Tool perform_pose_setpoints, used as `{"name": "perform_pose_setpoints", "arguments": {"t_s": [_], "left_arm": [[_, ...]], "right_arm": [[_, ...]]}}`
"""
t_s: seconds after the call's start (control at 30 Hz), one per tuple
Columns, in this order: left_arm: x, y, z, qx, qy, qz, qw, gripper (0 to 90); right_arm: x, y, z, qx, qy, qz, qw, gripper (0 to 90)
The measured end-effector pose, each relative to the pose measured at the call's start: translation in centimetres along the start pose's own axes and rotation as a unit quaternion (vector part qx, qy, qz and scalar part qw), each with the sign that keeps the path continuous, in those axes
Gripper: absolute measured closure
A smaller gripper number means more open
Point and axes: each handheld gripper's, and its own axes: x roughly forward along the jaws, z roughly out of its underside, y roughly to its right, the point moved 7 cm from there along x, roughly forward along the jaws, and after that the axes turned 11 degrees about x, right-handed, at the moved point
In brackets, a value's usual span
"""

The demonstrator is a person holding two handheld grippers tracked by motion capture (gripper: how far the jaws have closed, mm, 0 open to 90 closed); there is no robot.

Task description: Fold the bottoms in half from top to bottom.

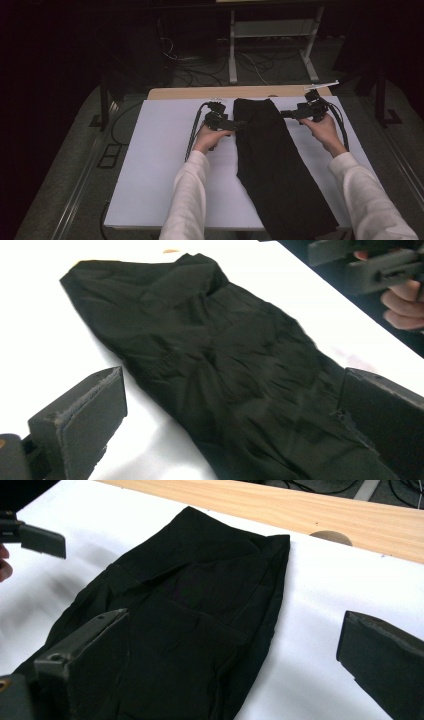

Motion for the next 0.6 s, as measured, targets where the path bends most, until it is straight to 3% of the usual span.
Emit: {"name": "perform_pose_setpoints", "arguments": {"t_s": [0.3,0.4,0.6], "left_arm": [[1.0,-1.8,0.5,-0.040,0.004,-0.020,0.9990,0.4],[1.1,-2.3,0.9,-0.057,0.004,-0.016,0.9982,5.6],[1.7,-2.7,1.4,-0.075,-0.004,-0.021,0.9970,7.1]], "right_arm": [[1.5,0.5,0.4,0.007,-0.014,0.011,0.9998,1.2],[1.9,0.9,0.5,0.011,-0.022,0.018,0.9995,1.8],[2.2,1.3,0.6,0.025,-0.025,0.006,0.9994,9.0]]}}
